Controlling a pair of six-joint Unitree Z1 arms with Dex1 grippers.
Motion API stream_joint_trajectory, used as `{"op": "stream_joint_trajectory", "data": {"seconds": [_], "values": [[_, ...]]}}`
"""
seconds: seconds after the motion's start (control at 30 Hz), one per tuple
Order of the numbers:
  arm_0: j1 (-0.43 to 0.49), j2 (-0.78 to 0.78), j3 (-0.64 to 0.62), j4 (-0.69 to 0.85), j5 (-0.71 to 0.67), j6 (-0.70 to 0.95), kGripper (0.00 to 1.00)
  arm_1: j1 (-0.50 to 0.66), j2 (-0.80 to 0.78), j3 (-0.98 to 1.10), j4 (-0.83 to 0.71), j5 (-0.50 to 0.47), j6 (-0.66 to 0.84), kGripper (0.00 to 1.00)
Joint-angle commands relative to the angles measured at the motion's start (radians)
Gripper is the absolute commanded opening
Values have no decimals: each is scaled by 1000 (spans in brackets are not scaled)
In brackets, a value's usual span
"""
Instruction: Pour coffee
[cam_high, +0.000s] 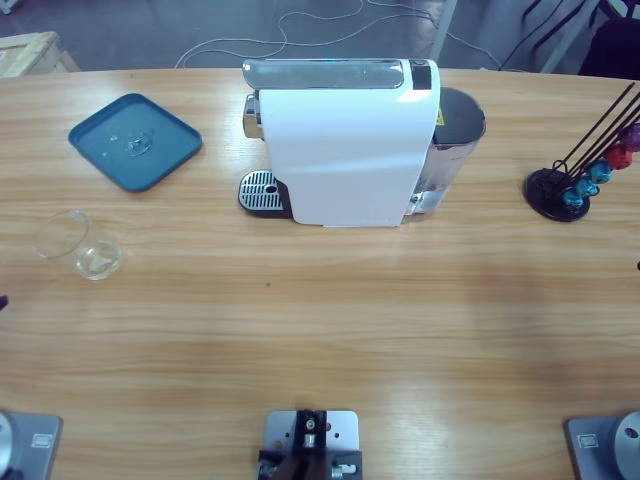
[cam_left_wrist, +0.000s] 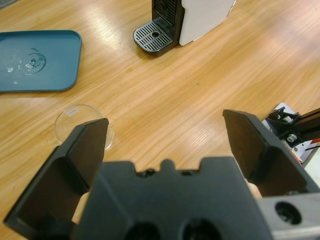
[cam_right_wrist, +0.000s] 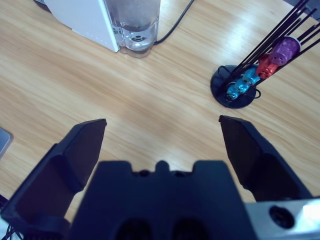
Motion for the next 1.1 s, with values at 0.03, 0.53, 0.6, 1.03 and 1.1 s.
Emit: {"op": "stream_joint_trajectory", "data": {"seconds": [0.03, 0.53, 0.6, 1.03, 1.1], "values": [[-7, 31, 8, -9, 13, -9, 991, 9, 22, 9, 11, 3, -11, 1000], [-7, 190, -85, -66, 35, -56, 977, 9, 8, 10, 11, 5, -11, 1000], [13, 303, -193, -80, 29, -90, 954, 9, 8, 11, 11, 5, -11, 1000], [168, 993, -743, -131, -297, -656, 852, 9, -45, 22, 1, 6, -11, 1000], [169, 1044, -760, -131, -347, -703, 827, 9, -47, 24, 1, 6, -11, 1000]]}}
